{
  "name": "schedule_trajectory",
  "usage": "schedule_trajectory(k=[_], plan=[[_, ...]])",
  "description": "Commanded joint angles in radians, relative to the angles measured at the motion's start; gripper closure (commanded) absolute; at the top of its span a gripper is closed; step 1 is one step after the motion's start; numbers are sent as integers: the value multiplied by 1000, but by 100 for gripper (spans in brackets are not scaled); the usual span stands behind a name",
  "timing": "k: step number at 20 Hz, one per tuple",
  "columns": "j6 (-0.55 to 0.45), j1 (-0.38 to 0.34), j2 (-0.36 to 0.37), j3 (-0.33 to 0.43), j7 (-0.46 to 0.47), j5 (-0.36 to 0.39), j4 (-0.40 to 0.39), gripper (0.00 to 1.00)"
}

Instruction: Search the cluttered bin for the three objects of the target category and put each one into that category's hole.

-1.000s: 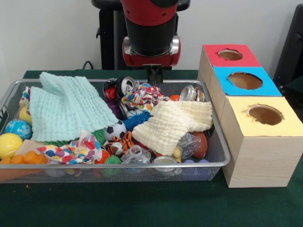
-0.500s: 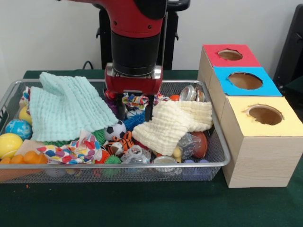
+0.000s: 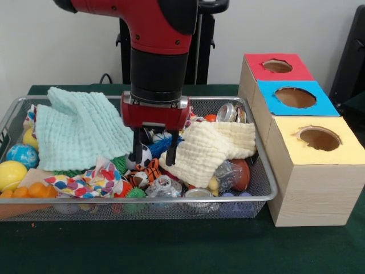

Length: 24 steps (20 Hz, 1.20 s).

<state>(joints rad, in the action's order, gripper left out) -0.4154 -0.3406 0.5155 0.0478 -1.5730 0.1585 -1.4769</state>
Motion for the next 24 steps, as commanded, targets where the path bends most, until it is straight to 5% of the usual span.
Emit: schedule_trajectory(k=[1, 9, 24], plan=[[-61, -32, -97, 37, -99, 0, -86, 0], [-70, 23, -161, -36, -97, 41, 4, 0], [-19, 41, -118, -62, -87, 51, -45, 0]])
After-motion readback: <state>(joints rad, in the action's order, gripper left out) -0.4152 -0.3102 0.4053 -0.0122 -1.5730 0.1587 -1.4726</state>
